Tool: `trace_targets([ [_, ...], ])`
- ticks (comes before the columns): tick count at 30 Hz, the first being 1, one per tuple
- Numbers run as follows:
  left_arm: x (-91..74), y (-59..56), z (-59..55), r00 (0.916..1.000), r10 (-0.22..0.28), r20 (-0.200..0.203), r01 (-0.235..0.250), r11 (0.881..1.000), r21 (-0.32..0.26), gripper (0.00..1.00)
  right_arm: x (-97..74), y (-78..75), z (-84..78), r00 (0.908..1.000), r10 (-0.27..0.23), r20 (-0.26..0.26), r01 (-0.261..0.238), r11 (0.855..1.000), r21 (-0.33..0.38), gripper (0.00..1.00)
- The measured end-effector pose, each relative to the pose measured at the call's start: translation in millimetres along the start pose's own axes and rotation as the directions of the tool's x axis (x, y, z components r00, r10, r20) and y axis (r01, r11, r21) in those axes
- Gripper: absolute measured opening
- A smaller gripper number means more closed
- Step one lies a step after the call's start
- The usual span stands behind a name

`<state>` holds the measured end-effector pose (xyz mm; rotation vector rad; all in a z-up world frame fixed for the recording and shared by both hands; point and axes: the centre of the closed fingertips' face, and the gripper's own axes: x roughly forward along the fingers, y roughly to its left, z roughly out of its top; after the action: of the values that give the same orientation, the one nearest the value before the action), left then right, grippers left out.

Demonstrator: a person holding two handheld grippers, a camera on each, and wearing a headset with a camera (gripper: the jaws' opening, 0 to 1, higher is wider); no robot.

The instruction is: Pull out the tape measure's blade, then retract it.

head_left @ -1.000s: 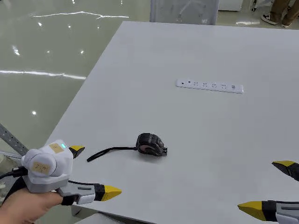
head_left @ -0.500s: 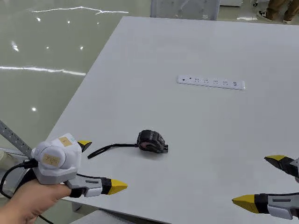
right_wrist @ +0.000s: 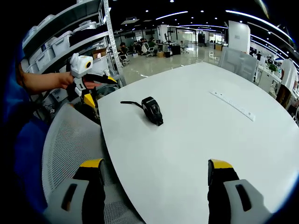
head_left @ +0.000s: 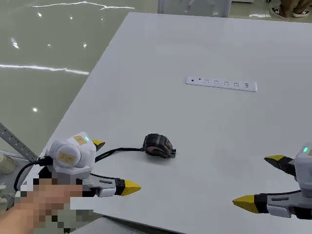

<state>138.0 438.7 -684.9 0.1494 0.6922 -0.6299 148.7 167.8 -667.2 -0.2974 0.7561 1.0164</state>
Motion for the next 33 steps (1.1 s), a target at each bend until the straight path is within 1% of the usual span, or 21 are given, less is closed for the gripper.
trace_targets([
  [3,5.2,-1.0,1.3,0.9999,-0.012,-0.002,0.012,1.000,0.004,0.98,6.2,1.7,3.4,0.9999,0.012,-0.003,-0.012,1.000,-0.005,0.87],
  [8,11.5,1.6,1.3,0.9997,-0.021,-0.007,0.021,1.000,0.009,0.98,16.8,3.9,7.8,0.9994,0.032,-0.010,-0.032,0.999,-0.017,0.87],
  [16,21.5,5.4,0.7,0.9992,-0.035,-0.019,0.035,0.999,0.021,0.97,36.9,-1.9,13.3,0.9982,0.056,-0.020,-0.057,0.998,-0.032,0.86],
  [18,24.1,6.1,1.6,0.9990,-0.039,-0.021,0.039,0.999,0.025,0.97,42.5,-3.2,15.0,0.9978,0.063,-0.021,-0.064,0.997,-0.036,0.86],
  [20,26.5,6.1,2.5,0.9988,-0.042,-0.023,0.043,0.999,0.029,0.96,45.6,-0.7,17.9,0.9973,0.069,-0.023,-0.070,0.997,-0.043,0.86],
  [22,29.4,6.7,3.9,0.9987,-0.045,-0.026,0.045,0.998,0.034,0.96,51.5,-2.7,18.9,0.9968,0.076,-0.025,-0.077,0.996,-0.049,0.85],
  [25,33.8,8.4,5.8,0.9983,-0.051,-0.028,0.052,0.998,0.043,0.96,61.3,-6.0,18.1,0.9959,0.078,-0.045,-0.081,0.994,-0.070,0.85],
  [30,40.3,10.8,8.2,0.9976,-0.060,-0.035,0.062,0.996,0.061,0.94,72.2,-8.1,21.0,0.9941,0.094,-0.055,-0.098,0.992,-0.083,0.84],
  [33,45.8,13.3,8.9,0.9971,-0.060,-0.046,0.063,0.995,0.081,0.94,80.1,-9.4,22.2,0.9923,0.104,-0.066,-0.111,0.989,-0.097,0.83],
])
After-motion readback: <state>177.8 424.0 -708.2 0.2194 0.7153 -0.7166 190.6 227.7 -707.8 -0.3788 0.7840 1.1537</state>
